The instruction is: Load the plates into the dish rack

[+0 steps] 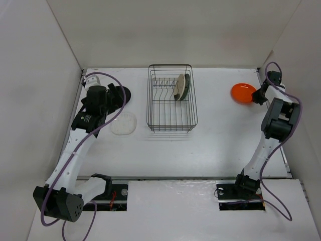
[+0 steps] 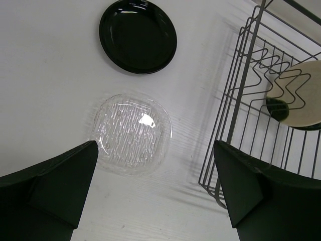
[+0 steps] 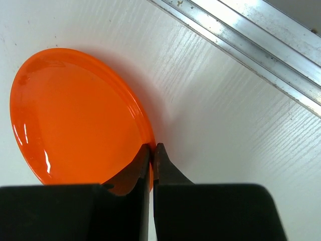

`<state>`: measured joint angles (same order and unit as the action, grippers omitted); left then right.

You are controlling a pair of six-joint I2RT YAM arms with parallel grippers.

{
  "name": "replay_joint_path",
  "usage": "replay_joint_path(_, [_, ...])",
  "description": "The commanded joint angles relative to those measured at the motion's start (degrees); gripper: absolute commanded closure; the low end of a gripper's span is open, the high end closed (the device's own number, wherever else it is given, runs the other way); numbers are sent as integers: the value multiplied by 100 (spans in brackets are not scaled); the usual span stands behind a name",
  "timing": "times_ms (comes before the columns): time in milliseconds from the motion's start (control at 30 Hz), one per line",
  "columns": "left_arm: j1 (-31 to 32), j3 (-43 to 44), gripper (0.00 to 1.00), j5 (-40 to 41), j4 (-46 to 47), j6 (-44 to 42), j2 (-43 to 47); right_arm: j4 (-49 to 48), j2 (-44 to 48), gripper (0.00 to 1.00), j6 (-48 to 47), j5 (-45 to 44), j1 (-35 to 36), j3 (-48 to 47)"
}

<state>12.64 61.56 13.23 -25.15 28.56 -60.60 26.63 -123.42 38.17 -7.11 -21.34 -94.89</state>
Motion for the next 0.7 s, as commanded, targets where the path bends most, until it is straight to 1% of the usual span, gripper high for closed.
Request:
replay_joint_path(0, [-16, 234, 0, 118, 45, -43, 39, 562, -218, 100, -231, -247, 7, -56])
replay_joint_path(100, [-16, 234, 0, 171, 45, -43, 39, 107, 343, 100, -293, 77, 68, 295])
replay_joint_path(167, [-16, 234, 0, 171, 45, -43, 39, -140, 860, 100, -293, 79, 173, 445])
replay_joint_path(233, [-16, 234, 0, 118, 45, -43, -13, -141, 1169, 100, -398, -175, 516, 350])
replay_joint_path(267, [-16, 234, 0, 118, 97, -43, -66, 25, 1458, 100, -529, -507, 665, 166])
replay_joint_path(300, [-16, 234, 0, 57, 98, -43, -66, 96, 1609, 100, -591, -510, 841, 86])
replay_joint_path(333, [-16, 234, 0, 56, 98, -43, -118, 166, 1767, 100, -644, -1058, 1216, -2])
replay_joint_path(400, [-16, 286, 0, 56, 98, 10, -188, 421, 2196, 100, -714, -1746, 1623, -231])
replay_joint_path(433, [-16, 286, 0, 56, 98, 10, -189, 500, 2321, 100, -784, -2385, 2007, -301])
replay_joint_path(500, [-16, 286, 0, 56, 98, 10, -242, 693, 2601, 100, -907, -2977, 2405, -572])
replay_joint_path(533, [-16, 286, 0, 56, 98, 10, -242, 746, 2655, 100, -1013, -3276, 2633, -635])
replay_joint_path(567, [-77, 286, 0, 56, 98, 10, -242, 808, 2656, 100, -1092, -3879, 3044, -740])
replay_joint_path(633, [-78, 286, 0, 56, 98, 10, -295, 1141, 2656, 100, -1328, -4427, 3416, -1170])
replay_joint_path(667, [-130, 286, 0, 56, 98, 10, -295, 1229, 2656, 100, -1400, -4926, 3609, -1302])
